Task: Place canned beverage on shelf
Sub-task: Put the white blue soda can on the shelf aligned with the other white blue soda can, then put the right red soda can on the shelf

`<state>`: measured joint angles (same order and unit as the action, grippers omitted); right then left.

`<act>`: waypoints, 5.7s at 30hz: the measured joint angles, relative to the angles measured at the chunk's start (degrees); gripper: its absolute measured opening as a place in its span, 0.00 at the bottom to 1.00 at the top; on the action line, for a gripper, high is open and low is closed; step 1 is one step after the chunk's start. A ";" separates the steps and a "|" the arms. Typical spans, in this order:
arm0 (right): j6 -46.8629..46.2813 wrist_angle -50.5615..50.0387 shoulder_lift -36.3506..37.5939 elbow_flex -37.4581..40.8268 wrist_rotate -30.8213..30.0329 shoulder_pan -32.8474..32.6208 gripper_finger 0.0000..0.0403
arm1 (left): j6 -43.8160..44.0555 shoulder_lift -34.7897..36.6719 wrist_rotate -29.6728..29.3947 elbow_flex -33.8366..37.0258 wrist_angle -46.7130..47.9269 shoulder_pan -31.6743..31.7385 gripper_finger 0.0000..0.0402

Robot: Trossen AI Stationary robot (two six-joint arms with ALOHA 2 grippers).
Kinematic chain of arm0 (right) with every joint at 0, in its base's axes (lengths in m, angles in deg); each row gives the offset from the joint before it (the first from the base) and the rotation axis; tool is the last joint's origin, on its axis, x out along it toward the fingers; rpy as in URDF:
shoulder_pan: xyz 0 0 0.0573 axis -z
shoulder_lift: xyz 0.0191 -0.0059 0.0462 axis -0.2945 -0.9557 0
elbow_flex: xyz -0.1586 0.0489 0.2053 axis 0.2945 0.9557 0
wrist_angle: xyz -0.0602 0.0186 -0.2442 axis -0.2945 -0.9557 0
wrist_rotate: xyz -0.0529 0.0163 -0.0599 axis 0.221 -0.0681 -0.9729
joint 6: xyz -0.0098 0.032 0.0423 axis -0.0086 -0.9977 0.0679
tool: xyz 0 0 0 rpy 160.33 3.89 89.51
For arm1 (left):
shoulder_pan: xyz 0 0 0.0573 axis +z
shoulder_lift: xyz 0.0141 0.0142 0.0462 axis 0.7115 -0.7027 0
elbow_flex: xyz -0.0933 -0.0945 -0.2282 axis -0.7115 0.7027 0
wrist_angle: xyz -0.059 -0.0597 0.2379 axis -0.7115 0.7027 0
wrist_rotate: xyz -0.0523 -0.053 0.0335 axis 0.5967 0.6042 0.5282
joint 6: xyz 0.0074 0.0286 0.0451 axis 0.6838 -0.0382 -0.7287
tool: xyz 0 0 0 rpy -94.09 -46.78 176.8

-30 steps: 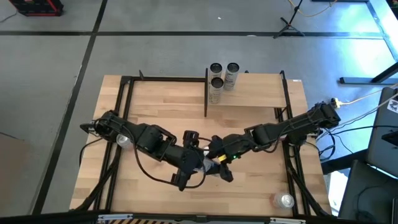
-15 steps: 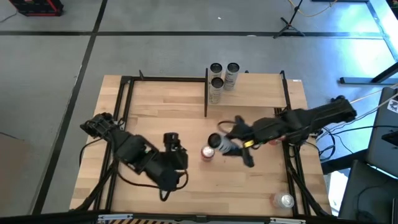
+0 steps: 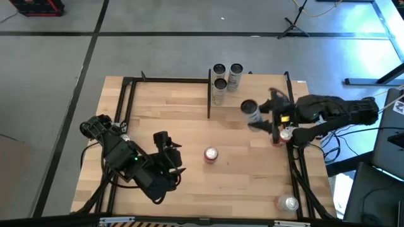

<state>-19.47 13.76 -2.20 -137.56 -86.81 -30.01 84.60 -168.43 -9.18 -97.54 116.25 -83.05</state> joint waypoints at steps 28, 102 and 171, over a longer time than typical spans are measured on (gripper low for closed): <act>2.99 47.12 5.44 36.47 26.15 41.09 0.54 | -8.14 8.64 -1.36 0.07 -0.03 8.82 0.88; 8.40 74.88 -13.88 42.35 26.43 45.52 0.81 | -11.42 9.77 -3.75 0.07 -0.15 18.26 0.88; -17.13 -55.34 -11.86 7.81 15.30 17.92 0.81 | -24.74 35.60 20.74 42.71 -27.42 20.09 0.88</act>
<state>-36.60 -41.58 -14.06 -129.75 -71.51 -12.08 59.86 -132.84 11.56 -54.83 88.83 -62.96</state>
